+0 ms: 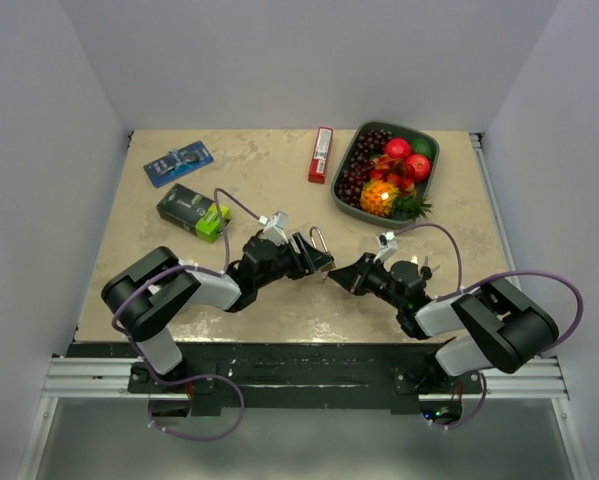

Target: Unlock with the key

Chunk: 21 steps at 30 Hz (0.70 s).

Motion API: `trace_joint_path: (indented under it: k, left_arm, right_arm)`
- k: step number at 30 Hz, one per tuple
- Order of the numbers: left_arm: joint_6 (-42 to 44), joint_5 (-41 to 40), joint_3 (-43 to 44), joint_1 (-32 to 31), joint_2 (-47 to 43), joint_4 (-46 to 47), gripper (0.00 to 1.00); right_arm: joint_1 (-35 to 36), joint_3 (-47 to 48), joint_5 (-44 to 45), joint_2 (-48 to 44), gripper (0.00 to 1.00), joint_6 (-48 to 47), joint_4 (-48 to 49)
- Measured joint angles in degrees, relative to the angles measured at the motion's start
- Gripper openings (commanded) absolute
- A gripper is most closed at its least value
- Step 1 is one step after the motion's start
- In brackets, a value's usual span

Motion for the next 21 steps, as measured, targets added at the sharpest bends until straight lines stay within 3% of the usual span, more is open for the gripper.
trace_joint_path:
  k: [21]
  left_arm:
    - [4.9,3.8,-1.7,0.0,-5.7,2.6,0.00]
  right_arm:
    - [-3.0,-0.4,-8.3,-6.8,0.00,0.6,-0.2]
